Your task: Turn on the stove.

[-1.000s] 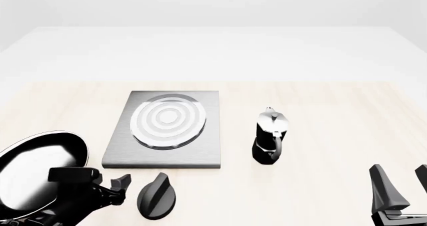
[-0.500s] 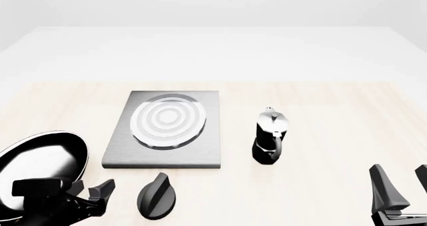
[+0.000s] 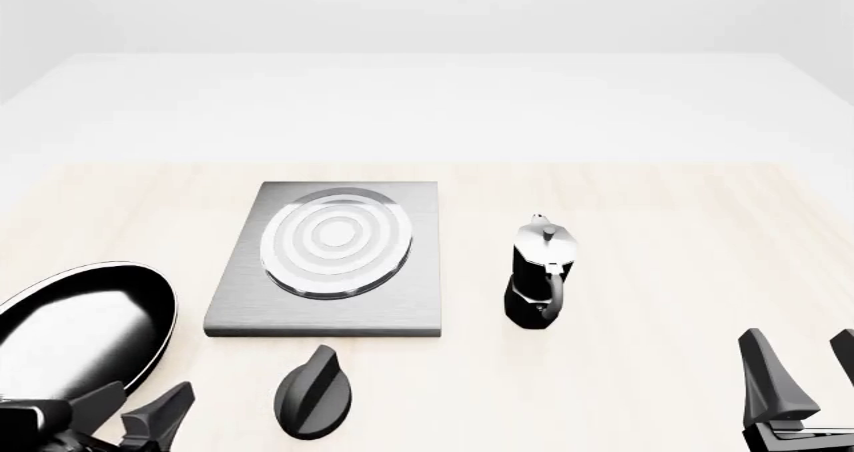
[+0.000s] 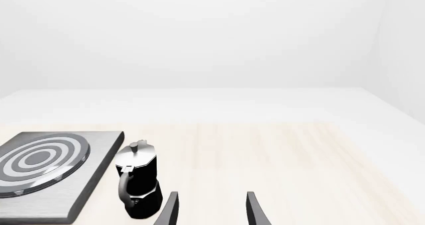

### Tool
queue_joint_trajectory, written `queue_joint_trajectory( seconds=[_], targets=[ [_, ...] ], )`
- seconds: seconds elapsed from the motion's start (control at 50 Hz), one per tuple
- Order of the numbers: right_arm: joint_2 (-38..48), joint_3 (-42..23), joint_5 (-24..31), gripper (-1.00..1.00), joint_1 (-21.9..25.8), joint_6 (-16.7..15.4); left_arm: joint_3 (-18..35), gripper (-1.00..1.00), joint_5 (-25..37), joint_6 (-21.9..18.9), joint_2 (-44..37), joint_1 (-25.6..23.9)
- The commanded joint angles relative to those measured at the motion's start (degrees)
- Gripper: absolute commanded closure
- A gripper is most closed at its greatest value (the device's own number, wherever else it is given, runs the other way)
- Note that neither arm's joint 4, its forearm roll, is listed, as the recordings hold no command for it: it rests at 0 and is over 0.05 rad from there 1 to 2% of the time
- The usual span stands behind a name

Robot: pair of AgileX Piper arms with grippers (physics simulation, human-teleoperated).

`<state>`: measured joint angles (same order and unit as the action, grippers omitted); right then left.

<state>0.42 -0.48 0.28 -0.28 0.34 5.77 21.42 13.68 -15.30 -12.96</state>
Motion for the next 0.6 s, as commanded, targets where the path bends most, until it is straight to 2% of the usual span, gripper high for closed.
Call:
queue_joint_trajectory(
  seconds=[0.02,0.14,0.26,0.6],
  targets=[
    [0.0,0.0,0.0,-1.00,0.0,0.0,1.7,-1.00,12.7,-0.6,12.5,0.0],
    [0.0,0.0,0.0,-1.00,0.0,0.0,3.3,-1.00,16.4,-0.4,15.2,-0.1],
    [0.0,0.0,0.0,-1.00,0.0,0.0,5.1,-1.00,16.9,0.7,15.3,-2.0],
    [0.0,0.0,0.0,-1.00,0.0,0.0,7.5,-1.00,16.6,1.0,15.3,-3.0]
  ],
)
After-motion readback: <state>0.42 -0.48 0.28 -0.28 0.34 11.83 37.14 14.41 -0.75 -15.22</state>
